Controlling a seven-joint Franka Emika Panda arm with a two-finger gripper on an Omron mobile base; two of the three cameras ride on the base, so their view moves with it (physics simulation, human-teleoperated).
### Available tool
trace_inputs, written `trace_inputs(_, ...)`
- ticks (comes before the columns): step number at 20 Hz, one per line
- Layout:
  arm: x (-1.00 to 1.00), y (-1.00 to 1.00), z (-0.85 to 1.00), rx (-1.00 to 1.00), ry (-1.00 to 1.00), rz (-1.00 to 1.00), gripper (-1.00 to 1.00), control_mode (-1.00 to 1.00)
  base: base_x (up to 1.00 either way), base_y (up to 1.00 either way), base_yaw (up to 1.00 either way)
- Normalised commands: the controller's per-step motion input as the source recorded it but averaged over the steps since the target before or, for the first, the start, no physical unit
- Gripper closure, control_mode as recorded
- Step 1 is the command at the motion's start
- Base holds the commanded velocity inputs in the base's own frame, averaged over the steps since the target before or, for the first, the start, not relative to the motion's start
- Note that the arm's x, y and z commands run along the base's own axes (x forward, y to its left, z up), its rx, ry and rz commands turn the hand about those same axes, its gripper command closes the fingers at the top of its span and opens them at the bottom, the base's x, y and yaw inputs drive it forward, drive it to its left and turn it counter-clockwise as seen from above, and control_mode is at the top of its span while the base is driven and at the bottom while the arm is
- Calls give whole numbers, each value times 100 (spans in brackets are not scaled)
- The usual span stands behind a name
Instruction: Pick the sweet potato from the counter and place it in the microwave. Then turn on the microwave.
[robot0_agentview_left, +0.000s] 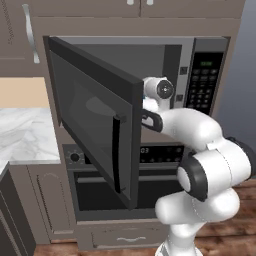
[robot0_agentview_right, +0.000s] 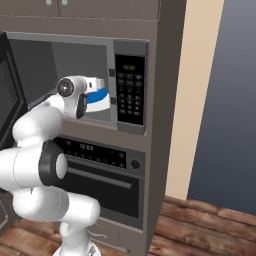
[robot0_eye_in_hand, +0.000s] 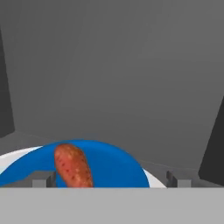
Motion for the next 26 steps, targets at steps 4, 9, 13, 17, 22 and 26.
trace_inputs(4,-36,0,29,6,17,-7,-100,-100,0,0,0)
trace_inputs(9,-41,0,26,0,13,-3,-100,-100,0,0,0)
trace_inputs(13,-47,-9,18,1,6,0,-100,-100,0,0,0)
trace_inputs(17,-52,-18,4,1,0,0,-100,-100,0,0,0)
trace_inputs(22,-50,-17,-3,0,-6,2,-100,-100,0,0,0)
trace_inputs(26,-44,-11,8,7,0,0,-100,-100,0,0,0)
